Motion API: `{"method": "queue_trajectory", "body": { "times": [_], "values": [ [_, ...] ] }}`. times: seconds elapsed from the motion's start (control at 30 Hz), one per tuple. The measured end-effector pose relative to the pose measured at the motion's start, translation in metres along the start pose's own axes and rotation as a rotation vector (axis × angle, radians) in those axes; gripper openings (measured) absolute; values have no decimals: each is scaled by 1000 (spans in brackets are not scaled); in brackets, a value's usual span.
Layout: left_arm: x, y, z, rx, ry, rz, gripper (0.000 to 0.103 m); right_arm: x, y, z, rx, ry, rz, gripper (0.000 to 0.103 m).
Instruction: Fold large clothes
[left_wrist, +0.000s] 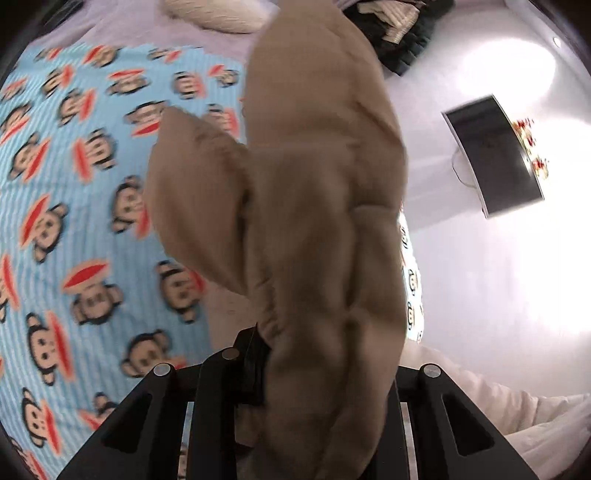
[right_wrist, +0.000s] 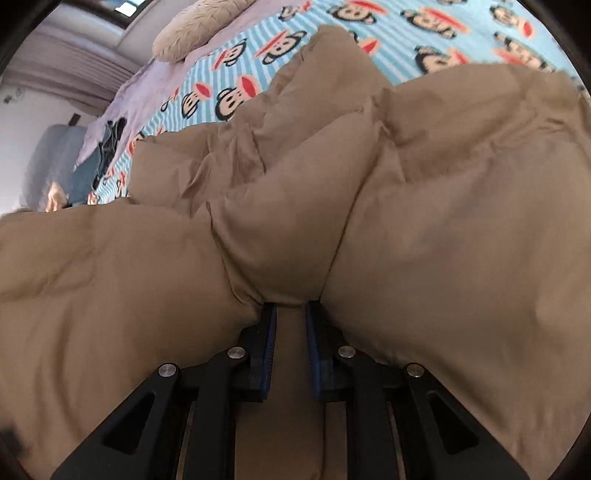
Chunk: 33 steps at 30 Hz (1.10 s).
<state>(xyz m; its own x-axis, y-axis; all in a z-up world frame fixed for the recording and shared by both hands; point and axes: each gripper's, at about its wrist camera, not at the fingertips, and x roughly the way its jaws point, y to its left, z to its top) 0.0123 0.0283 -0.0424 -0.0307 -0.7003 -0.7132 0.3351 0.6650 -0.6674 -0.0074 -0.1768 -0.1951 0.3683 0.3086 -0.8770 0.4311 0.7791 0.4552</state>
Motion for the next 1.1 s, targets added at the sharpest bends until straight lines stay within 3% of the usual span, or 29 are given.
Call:
{"method": "queue_trajectory", "body": {
  "times": [0.13,0.33,0.47,0.67,0.8,0.9,1.0,1.07,1.1],
  "values": [
    [24,-47,6,81,18,35,26,15,-16,10,49,25,64,8],
    [61,-83,6,153,68,74,26,13,-33,18,131,67,178,7],
    [79,-103,8,217,101,90,26,-36,-58,21,138,3,206,12],
    [132,-119,14,268,134,30,28,-122,-129,-8,235,-161,122,12],
    [183,-124,20,264,176,-64,60,-152,-167,-35,329,-207,84,12],
    [231,-126,24,272,222,-61,61,-165,-185,-50,367,-216,75,12],
    [260,-133,26,284,246,-34,61,-176,-195,-64,381,-208,60,30],
    [276,-140,28,296,257,-13,61,-183,-193,-72,377,-216,59,50],
    [283,-143,29,300,266,-9,64,-191,-198,-78,370,-222,64,51]
  ]
}}
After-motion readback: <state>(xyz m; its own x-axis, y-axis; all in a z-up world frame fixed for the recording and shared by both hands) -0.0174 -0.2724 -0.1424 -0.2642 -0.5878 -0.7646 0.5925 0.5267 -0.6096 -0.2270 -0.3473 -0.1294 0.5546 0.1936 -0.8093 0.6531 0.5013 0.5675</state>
